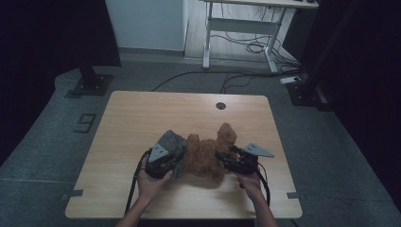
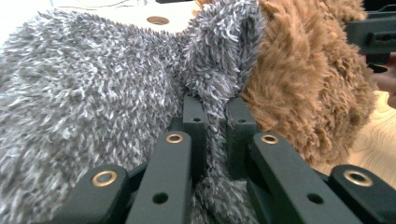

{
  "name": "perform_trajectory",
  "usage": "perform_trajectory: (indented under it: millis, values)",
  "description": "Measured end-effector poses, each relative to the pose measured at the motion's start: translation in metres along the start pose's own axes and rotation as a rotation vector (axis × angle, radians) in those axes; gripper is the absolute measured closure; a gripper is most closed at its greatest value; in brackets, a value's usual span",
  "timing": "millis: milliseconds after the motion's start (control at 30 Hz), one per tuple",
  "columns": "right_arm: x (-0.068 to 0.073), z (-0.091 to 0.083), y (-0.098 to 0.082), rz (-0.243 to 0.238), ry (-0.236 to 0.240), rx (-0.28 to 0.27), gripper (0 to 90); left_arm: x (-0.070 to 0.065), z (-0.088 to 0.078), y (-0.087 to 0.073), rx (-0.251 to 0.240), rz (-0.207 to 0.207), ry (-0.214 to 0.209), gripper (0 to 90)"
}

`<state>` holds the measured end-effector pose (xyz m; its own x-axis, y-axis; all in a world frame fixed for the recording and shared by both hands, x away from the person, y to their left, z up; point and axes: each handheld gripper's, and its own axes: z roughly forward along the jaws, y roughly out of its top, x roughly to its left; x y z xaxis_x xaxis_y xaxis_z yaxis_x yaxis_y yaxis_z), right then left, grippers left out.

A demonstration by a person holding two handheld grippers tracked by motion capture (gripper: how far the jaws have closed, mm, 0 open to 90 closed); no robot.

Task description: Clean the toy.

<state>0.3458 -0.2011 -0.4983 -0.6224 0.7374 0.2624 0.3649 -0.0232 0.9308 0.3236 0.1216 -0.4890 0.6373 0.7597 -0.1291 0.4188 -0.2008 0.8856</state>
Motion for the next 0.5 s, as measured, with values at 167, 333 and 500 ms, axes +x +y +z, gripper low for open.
perform_trajectory:
  millis: [167,333,500]
  values:
    - [0.003,0.000,0.000,-0.037,-0.029,0.016,54.4,-0.002,0.000,-0.002,-0.005,-0.006,-0.006,81.2]
    - [0.014,-0.002,-0.009,-0.140,-0.080,0.034,70.7,0.000,-0.007,0.002,-0.009,-0.028,-0.026,80.8]
    - [0.013,-0.005,-0.025,-0.173,-0.085,0.026,77.0,0.000,-0.015,0.017,-0.003,-0.030,-0.050,80.4]
